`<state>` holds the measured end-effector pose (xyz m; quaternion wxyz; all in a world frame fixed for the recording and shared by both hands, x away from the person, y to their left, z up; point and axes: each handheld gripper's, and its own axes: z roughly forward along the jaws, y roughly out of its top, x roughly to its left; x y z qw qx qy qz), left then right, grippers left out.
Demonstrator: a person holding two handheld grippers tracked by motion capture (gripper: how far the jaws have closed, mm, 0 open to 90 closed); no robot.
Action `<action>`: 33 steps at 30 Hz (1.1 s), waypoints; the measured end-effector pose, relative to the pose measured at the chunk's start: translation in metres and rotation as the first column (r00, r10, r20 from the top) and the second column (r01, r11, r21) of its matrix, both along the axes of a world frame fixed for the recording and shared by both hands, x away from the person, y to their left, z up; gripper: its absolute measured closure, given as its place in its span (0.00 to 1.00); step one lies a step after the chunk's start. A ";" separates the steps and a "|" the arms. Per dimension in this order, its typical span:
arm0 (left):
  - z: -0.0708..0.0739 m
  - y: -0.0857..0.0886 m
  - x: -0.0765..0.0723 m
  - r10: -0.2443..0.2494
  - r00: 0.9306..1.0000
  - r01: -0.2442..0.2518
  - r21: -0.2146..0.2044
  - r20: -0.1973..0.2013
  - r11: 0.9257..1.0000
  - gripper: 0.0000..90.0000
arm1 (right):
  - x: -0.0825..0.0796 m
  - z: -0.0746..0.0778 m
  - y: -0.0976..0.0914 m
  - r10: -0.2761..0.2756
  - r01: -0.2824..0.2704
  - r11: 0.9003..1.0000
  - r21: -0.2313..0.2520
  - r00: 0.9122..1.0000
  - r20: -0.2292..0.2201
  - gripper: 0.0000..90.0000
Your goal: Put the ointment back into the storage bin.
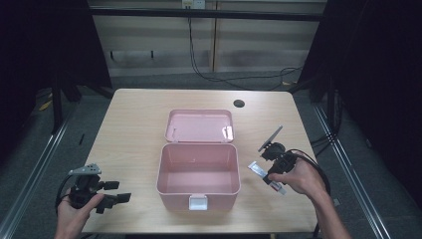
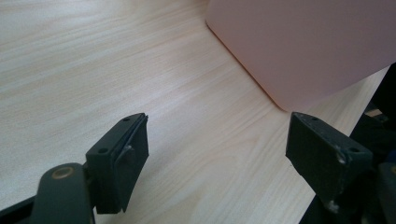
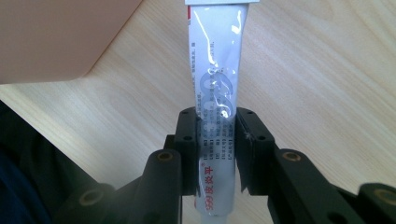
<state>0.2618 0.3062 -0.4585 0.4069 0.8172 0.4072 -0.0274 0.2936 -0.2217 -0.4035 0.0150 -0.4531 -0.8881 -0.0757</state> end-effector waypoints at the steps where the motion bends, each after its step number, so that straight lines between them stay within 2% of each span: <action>1: 0.001 0.000 0.000 -0.002 1.000 0.002 0.000 0.007 1.000 0.23 | -0.001 0.002 0.001 0.013 -0.013 1.000 -0.009 1.000 0.001 0.81; 4: 0.001 0.000 0.000 -0.002 1.000 0.002 -0.002 0.007 1.000 0.19 | -0.003 0.005 0.002 0.041 -0.041 0.999 -0.005 0.999 0.010 0.81; 5: 0.001 0.001 0.000 -0.006 1.000 0.006 -0.012 0.008 1.000 0.18 | -0.003 0.008 0.002 0.045 -0.045 0.999 -0.016 0.999 0.012 0.81; 13: 0.002 0.003 0.000 0.002 1.000 -0.002 -0.025 0.014 1.000 0.18 | -0.006 0.023 0.001 0.074 -0.074 0.997 -0.026 0.997 0.021 0.81; 16: 0.002 0.002 0.000 -0.002 1.000 0.002 -0.029 0.023 1.000 0.18 | -0.010 0.029 0.000 0.101 -0.100 0.994 -0.034 0.993 0.052 0.81; 19: 0.003 0.002 0.000 -0.010 1.000 0.010 -0.033 0.023 0.999 0.18 | -0.013 0.031 0.000 0.121 -0.119 0.992 -0.032 0.991 0.058 0.81; 22: 0.002 0.002 -0.001 -0.002 1.000 0.003 -0.029 0.022 1.000 0.18 | -0.016 0.035 -0.003 0.143 -0.141 0.989 -0.039 0.989 0.048 0.80; 27: 0.002 0.002 -0.001 -0.004 1.000 0.004 -0.025 0.023 1.000 0.18 | -0.016 0.040 -0.006 0.144 -0.144 0.989 -0.038 0.989 0.023 0.81; 30: 0.002 0.001 0.000 -0.006 1.000 0.006 -0.022 0.024 1.000 0.18 | -0.016 0.047 -0.009 0.150 -0.150 0.989 -0.013 0.988 0.025 0.81; 33: 0.002 0.001 0.000 -0.007 1.000 0.007 -0.020 0.026 1.000 0.18 | -0.016 0.051 -0.010 0.166 -0.166 0.986 -0.019 0.986 0.018 0.81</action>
